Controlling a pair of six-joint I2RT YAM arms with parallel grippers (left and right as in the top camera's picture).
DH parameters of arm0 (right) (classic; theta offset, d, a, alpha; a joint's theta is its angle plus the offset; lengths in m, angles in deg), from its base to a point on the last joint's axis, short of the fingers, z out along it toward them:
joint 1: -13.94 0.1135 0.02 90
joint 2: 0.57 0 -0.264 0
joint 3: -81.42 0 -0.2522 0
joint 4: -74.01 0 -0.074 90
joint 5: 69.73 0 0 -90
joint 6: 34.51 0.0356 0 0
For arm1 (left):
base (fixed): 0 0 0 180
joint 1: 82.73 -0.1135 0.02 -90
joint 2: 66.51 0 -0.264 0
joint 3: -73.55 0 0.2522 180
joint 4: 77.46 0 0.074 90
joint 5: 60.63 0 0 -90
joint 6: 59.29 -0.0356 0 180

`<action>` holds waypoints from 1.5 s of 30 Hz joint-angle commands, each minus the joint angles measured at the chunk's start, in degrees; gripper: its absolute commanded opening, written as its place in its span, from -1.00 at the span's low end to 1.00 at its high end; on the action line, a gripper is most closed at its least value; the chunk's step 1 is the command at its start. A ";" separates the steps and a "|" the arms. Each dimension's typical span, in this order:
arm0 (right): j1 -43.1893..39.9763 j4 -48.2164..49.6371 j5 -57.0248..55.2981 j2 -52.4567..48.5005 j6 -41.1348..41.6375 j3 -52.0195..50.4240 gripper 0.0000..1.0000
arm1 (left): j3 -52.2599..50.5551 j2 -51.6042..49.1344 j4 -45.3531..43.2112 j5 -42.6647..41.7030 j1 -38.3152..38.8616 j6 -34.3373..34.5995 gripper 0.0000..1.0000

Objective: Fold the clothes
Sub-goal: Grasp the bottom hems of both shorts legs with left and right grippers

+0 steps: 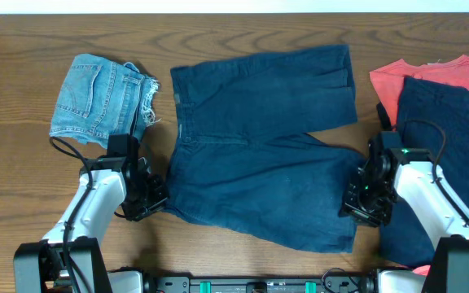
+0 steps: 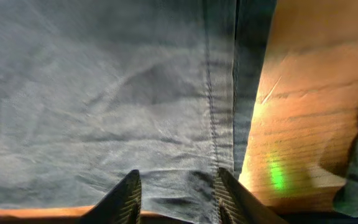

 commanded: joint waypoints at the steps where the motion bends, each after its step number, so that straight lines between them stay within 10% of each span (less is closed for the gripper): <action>1: 0.15 -1.09 1.81 -0.07 1.38 -1.03 -0.36 | 0.81 -0.31 0.13 1.81 -0.46 -0.13 -0.88; 15: 0.72 -7.13 4.66 -0.07 1.90 -2.75 -0.80 | 0.81 -0.31 0.35 1.79 -0.44 -0.11 -0.88; 24: 2.80 -4.44 5.22 -0.07 5.46 -8.48 -0.13 | 0.81 -0.31 0.35 1.77 -0.44 -0.13 -0.88; 36: 2.80 2.56 1.53 -0.07 10.36 -12.00 -0.17 | 0.81 -0.31 0.35 1.77 -0.44 -0.11 -0.88; 45: 2.80 0.83 1.18 -0.07 8.17 -12.02 0.29 | 0.81 -0.31 0.35 1.57 -0.44 -0.11 -0.85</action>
